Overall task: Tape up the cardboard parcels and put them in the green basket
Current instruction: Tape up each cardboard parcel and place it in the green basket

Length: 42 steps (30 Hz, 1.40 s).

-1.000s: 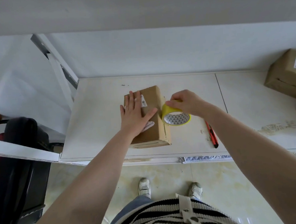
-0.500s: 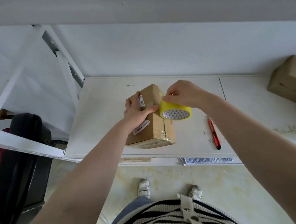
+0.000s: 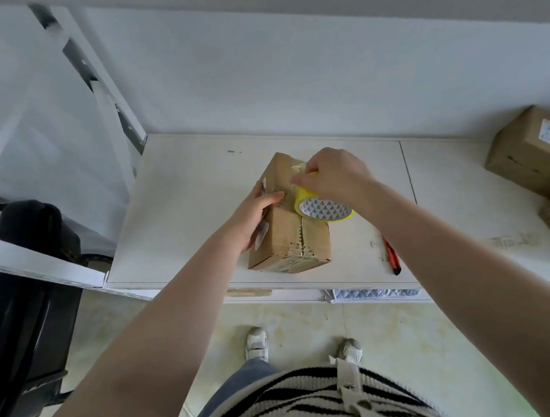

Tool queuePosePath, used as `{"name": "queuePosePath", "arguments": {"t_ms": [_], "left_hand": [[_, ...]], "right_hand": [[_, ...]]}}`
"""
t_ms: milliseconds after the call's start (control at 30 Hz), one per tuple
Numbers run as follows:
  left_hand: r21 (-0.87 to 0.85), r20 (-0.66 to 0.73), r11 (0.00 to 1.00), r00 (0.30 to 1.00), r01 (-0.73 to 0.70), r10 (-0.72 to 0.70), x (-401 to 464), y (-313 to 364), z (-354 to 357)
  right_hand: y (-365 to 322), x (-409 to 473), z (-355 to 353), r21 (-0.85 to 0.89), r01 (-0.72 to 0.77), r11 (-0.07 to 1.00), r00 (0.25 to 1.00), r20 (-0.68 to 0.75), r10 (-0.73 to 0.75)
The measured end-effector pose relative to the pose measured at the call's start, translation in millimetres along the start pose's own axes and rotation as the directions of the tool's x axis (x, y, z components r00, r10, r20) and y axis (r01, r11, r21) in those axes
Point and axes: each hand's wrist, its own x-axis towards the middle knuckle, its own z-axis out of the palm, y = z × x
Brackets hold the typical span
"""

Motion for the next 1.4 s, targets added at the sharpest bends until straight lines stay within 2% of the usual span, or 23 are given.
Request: {"name": "queuePosePath", "arguments": {"t_ms": [100, 200, 267, 333, 467, 533, 767, 967, 1000, 1033, 1100, 1133, 1200, 1267, 1333, 1400], "left_hand": [[-0.045, -0.021, 0.999, 1.000, 0.010, -0.011, -6, -3, 4], [-0.110, -0.108, 0.993, 0.994, -0.045, 0.033, -9, -8, -7], [-0.110, -0.152, 0.993, 0.988, -0.033, 0.016, -12, -9, -14], [-0.072, -0.163, 0.996, 0.986, -0.048, 0.036, -15, -7, -17], [0.011, -0.238, 0.994, 0.966, -0.104, 0.104, -18, -8, -25], [0.033, -0.229, 0.993, 0.967, -0.109, 0.114, -18, -8, -25], [0.037, -0.204, 0.993, 0.972, -0.115, 0.120, -17, -10, -21], [0.114, -0.236, 0.989, 0.964, -0.098, 0.122, -20, -3, -15], [0.208, -0.251, 0.973, 0.956, -0.103, 0.155, -20, -1, -12], [0.371, -0.265, 0.924, 0.943, -0.094, 0.202, -18, 1, -7], [0.706, -0.295, 0.708, 0.915, 0.014, 0.276, -13, 5, 4], [0.798, -0.325, 0.594, 0.904, 0.103, 0.279, -12, 8, 14], [0.863, -0.371, 0.446, 0.895, 0.235, 0.247, -9, 10, 32], [0.886, -0.364, 0.391, 0.897, 0.250, 0.251, -9, 11, 39], [0.886, -0.353, 0.405, 0.895, 0.226, 0.272, -9, 14, 37], [0.868, -0.362, 0.447, 0.890, 0.214, 0.278, -9, 14, 33]], "right_hand": [[-10, 1, 1, 0.000, 0.018, 1.000, 0.999, 0.037, -0.018], [-13, 3, -4, 0.093, 0.117, 0.989, 0.985, 0.118, -0.127], [-17, 4, -7, 0.091, 0.175, 0.980, 0.972, 0.142, -0.186], [-20, 6, -7, 0.039, 0.194, 0.980, 0.971, 0.135, -0.198], [-9, 9, -17, -0.222, 0.187, 0.957, 0.982, 0.075, -0.174], [8, 10, -20, -0.248, 0.152, 0.957, 0.987, 0.085, -0.135], [59, 18, 29, -0.008, 0.000, 1.000, 0.990, 0.139, 0.001], [68, 22, 52, 0.158, -0.030, 0.987, 0.986, 0.166, 0.003], [68, 22, 53, 0.176, -0.032, 0.984, 0.987, 0.163, 0.003], [68, 21, 54, 0.192, -0.041, 0.981, 0.987, 0.161, 0.010], [67, 20, 56, 0.206, -0.056, 0.977, 0.986, 0.167, 0.021], [67, 19, 58, 0.223, -0.063, 0.973, 0.985, 0.173, 0.024], [67, 17, 58, 0.252, -0.064, 0.965, 0.983, 0.182, 0.018], [65, 13, 55, 0.234, -0.043, 0.971, 0.986, 0.166, 0.004], [65, 9, 46, 0.242, -0.013, 0.970, 0.989, 0.145, -0.023], [64, 6, 34, 0.319, 0.034, 0.947, 0.985, 0.148, -0.085]]}}
